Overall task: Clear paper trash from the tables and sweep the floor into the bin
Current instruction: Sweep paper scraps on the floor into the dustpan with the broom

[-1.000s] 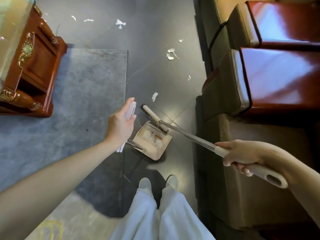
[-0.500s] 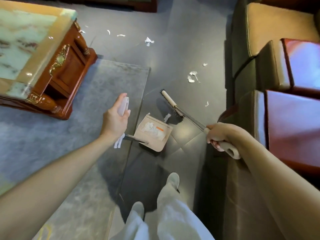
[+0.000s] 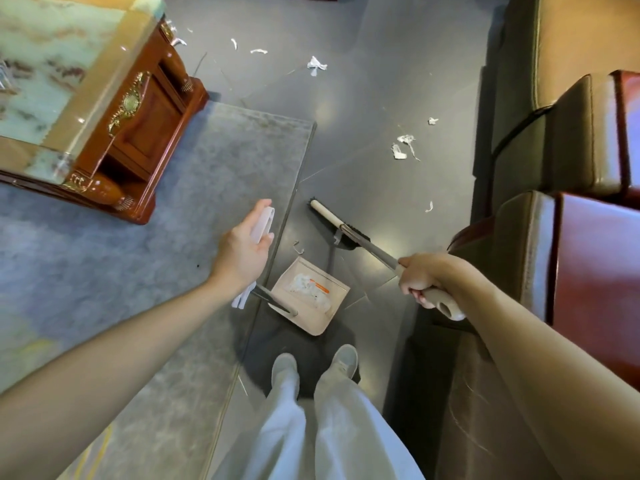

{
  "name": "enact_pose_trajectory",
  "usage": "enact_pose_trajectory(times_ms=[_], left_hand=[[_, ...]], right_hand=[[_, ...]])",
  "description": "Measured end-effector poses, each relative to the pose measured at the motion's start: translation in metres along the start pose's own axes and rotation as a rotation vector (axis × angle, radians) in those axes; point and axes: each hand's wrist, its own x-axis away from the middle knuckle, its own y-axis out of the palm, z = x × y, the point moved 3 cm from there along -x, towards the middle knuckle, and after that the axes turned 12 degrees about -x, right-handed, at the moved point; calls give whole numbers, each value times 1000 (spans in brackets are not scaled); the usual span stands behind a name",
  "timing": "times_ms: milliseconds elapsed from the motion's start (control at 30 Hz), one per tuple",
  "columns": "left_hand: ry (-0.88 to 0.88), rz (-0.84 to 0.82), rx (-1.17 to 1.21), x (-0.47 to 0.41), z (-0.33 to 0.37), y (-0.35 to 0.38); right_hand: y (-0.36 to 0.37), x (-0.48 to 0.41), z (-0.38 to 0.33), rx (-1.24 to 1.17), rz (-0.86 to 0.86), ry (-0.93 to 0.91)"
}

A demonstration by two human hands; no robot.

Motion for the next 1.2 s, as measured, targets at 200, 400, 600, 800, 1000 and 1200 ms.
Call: enact_pose_trajectory(times_ms=[200, 400, 600, 800, 1000, 1200], left_hand=[[-16, 46, 20, -2, -8, -8], [-25, 102, 40, -7, -22, -18], [15, 57, 40, 15, -29, -20], [-58, 104, 71, 44, -67, -40], [-87, 155, 85, 67, -100, -60], [-163, 203, 142, 63, -103, -58]], right_hand=[[52, 20, 6, 142, -44, -32], [71, 47, 20, -9, -165, 85], [54, 76, -5, -161, -175, 85], [65, 82, -38, -67, -59, 14], [92, 57, -75, 73, -20, -69], [132, 29, -73, 124, -10, -10]])
